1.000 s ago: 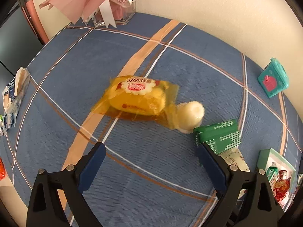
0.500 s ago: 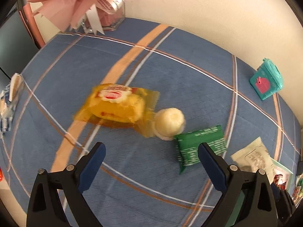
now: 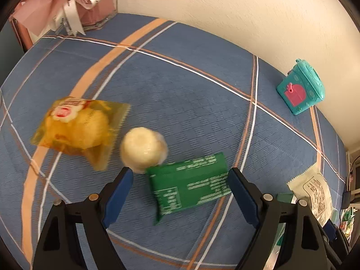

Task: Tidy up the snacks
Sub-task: 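Grasp the white printed packet with the right gripper while the left gripper grasps the green pack, then carry the white packet and green pack with both grippers over the tray, then open the left gripper releasing the green pack while the right gripper releases the white packet, then move both open grippers back from the tray toward the yellow cake bag, then grasp the yellow cake bag with the left gripper while the right gripper grasps the pudding cup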

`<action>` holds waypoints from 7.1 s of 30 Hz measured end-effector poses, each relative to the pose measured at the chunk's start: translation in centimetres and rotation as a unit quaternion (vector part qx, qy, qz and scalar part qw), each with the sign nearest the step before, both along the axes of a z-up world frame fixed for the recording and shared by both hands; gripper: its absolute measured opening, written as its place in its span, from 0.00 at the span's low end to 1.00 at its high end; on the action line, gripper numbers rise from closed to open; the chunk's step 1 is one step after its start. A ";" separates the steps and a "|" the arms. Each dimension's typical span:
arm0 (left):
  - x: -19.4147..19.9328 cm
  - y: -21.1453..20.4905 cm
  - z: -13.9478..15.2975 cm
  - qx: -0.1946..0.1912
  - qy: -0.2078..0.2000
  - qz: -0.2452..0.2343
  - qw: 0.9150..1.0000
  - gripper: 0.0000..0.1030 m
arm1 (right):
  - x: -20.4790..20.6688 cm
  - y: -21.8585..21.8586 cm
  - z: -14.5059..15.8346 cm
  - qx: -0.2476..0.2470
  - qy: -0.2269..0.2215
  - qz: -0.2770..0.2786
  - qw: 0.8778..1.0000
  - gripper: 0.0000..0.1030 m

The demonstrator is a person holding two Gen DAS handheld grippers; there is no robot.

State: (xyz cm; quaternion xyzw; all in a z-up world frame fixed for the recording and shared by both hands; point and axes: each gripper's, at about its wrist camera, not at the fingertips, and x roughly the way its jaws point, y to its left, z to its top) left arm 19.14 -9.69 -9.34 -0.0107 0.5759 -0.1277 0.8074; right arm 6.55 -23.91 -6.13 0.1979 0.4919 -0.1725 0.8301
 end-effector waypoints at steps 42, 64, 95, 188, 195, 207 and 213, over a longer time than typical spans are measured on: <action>-11.8 -10.1 7.1 -0.030 -0.014 -0.138 0.990 0.69 | -12.3 -11.8 5.4 -0.022 -0.004 -0.132 0.991 0.55; -14.1 -11.6 5.4 -0.011 0.021 -0.164 0.986 0.69 | -13.7 -12.5 2.3 0.003 0.052 -0.128 0.990 0.56; -15.6 -7.9 6.6 -0.019 0.025 -0.148 0.989 0.83 | -17.5 -10.7 1.4 0.025 0.069 -0.146 0.987 0.69; 2.5 12.5 4.5 -0.025 -0.032 0.026 0.999 0.95 | 6.0 9.4 0.6 -0.016 -0.032 0.097 0.995 0.99; 5.4 12.5 4.4 0.005 -0.033 -0.019 0.999 0.95 | 10.2 11.8 -2.2 -0.044 -0.015 0.140 0.989 0.99; 7.9 12.0 1.6 -0.015 0.008 -0.045 0.999 0.95 | 13.3 15.0 -4.3 -0.076 -0.003 0.185 0.980 0.84; 8.5 12.0 0.3 -0.018 0.019 -0.030 0.999 0.93 | 13.8 15.3 -4.4 -0.074 -0.015 0.187 0.979 0.73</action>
